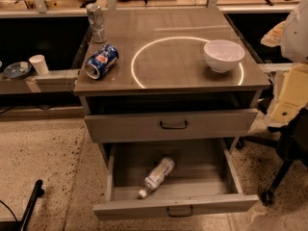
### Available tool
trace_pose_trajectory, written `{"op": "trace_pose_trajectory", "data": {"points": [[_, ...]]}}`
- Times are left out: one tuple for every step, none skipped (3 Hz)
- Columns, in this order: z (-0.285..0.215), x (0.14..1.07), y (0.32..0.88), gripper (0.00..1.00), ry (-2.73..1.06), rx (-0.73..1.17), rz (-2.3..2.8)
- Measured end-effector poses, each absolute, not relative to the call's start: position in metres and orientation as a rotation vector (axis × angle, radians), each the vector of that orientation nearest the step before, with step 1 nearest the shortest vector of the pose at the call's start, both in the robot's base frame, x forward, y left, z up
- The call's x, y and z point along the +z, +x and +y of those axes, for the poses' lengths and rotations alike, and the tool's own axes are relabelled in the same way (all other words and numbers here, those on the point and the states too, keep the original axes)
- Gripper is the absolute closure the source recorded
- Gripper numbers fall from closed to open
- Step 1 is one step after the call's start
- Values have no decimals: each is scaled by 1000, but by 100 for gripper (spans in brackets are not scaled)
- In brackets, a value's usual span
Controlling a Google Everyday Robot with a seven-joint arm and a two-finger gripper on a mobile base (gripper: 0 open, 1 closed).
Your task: Pick blue plastic bottle from middle drawer and place on counter
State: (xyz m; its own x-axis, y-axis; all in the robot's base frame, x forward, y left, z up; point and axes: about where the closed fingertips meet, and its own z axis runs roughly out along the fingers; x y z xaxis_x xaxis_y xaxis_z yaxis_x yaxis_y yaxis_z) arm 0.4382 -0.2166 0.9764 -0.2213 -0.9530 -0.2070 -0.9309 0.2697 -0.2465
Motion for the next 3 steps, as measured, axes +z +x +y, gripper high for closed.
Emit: {"op": "trace_pose_trajectory", "data": {"points": [[-217,976,438,0,-1724,-99,2231],[-202,964,447,0,-1787,-94,2197],[-161,917,470,0,-1981,-162,2097]]}}
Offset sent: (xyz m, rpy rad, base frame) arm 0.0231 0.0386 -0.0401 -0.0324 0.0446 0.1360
